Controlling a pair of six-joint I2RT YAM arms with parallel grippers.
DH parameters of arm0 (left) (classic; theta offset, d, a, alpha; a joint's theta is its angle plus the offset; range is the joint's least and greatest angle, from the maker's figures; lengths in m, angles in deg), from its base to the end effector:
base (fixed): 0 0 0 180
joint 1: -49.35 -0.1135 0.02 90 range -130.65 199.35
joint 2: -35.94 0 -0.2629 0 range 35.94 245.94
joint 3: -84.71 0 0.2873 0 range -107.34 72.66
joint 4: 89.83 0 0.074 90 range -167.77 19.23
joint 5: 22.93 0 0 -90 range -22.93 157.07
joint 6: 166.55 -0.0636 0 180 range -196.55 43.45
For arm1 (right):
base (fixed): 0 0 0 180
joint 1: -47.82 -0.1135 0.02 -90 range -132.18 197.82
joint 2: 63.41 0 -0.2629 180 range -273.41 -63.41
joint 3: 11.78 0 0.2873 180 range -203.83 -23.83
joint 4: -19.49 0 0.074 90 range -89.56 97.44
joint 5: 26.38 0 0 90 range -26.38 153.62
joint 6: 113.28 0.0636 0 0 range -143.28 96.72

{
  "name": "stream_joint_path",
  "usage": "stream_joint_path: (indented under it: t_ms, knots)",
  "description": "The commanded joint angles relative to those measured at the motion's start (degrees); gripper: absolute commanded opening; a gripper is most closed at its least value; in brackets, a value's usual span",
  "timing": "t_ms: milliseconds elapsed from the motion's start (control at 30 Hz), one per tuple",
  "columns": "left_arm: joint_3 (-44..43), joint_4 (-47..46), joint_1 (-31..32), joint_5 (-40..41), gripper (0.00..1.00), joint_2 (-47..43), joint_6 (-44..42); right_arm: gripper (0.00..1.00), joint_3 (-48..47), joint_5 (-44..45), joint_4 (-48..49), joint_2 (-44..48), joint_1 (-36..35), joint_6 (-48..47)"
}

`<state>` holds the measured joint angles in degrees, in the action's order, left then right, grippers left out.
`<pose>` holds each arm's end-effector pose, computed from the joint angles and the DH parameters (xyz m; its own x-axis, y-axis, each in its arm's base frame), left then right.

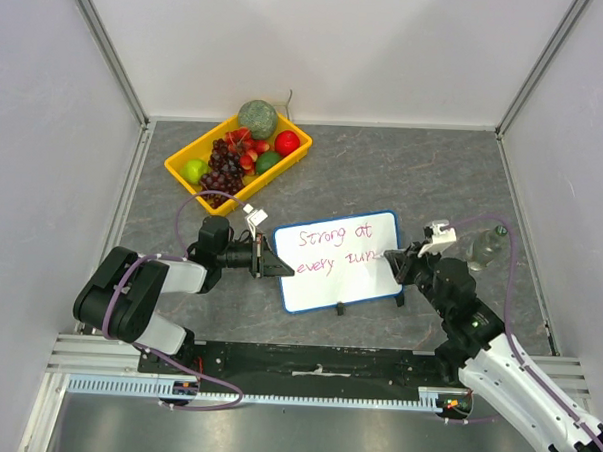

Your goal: Write a sentence on the whiteboard

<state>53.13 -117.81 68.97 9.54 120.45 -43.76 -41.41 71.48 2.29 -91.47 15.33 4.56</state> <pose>0.2326 -0.1399 0.1003 -0.8219 -0.0157 -0.5695 0.5421 0.2859 -0.7902 0.1794 0.1039 0.2081 -0.3976 0.2953 -0.8688 -0.2662 0.8690 0.4172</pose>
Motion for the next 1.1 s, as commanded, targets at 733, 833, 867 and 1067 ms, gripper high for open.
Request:
stream_joint_path:
  t_ms: [733, 833, 867, 1067]
  knots:
    - [1.25, 2.59, -0.98, 4.8, 0.02, 0.48, -2.3, 0.0, -4.04, 5.68, -1.44, -3.33, 0.06, -2.26]
    - [1.25, 2.59, -0.98, 4.8, 0.02, 0.48, -2.3, 0.0, -3.69, 5.24, -2.41, -2.27, 0.06, -1.99]
    - [1.25, 2.59, -0.9, 4.8, 0.02, 0.39, -2.3, 0.0, -3.6, 5.06, -2.93, -2.09, 0.06, -1.91]
    - [1.25, 2.59, -0.9, 4.72, 0.02, 0.48, -2.3, 0.0, -3.51, 3.57, -4.87, -1.48, 0.06, -1.47]
